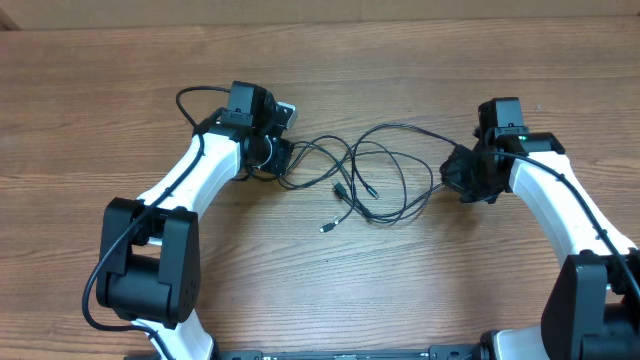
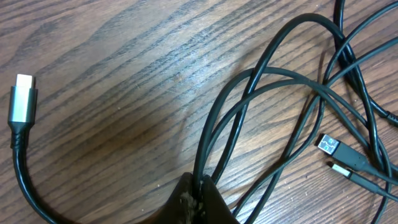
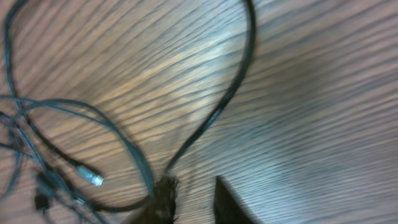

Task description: Untangle cables

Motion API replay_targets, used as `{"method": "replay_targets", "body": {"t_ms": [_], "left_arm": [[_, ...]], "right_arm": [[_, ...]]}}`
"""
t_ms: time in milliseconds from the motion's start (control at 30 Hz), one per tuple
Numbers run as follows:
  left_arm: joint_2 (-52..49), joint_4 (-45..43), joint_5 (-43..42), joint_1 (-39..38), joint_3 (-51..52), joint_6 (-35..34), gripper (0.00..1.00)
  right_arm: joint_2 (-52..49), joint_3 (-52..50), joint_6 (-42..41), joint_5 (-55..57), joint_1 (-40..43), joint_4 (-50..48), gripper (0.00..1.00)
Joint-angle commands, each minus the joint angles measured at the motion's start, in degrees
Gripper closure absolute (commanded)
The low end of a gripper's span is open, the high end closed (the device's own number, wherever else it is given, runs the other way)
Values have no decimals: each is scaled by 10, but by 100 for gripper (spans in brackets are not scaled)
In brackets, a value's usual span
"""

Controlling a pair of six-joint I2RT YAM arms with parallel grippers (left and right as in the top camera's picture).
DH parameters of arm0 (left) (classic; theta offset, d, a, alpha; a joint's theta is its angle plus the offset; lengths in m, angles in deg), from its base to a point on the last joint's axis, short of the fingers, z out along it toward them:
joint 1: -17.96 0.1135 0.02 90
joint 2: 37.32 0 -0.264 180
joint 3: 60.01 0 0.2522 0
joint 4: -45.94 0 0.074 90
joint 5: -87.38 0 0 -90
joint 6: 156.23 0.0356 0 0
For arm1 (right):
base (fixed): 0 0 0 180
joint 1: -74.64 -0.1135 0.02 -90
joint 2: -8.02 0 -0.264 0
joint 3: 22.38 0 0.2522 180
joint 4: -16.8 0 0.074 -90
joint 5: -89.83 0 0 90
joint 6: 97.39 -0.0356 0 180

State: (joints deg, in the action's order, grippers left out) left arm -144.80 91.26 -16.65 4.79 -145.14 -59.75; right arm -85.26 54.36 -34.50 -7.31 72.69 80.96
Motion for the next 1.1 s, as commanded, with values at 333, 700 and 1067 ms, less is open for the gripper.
{"method": "replay_targets", "body": {"t_ms": [333,700,1067], "left_arm": [[15,5,41,-3,0,12,1],[15,5,-48,-4,0,-9,62],[15,3,9,-3,0,-9,90]], "right_arm": [[8,0,-16,-59,-8,-23,36],[-49,0,-16,-58,-85,-47,36],[-108,0,-15,32,-116,-33,58]]}}
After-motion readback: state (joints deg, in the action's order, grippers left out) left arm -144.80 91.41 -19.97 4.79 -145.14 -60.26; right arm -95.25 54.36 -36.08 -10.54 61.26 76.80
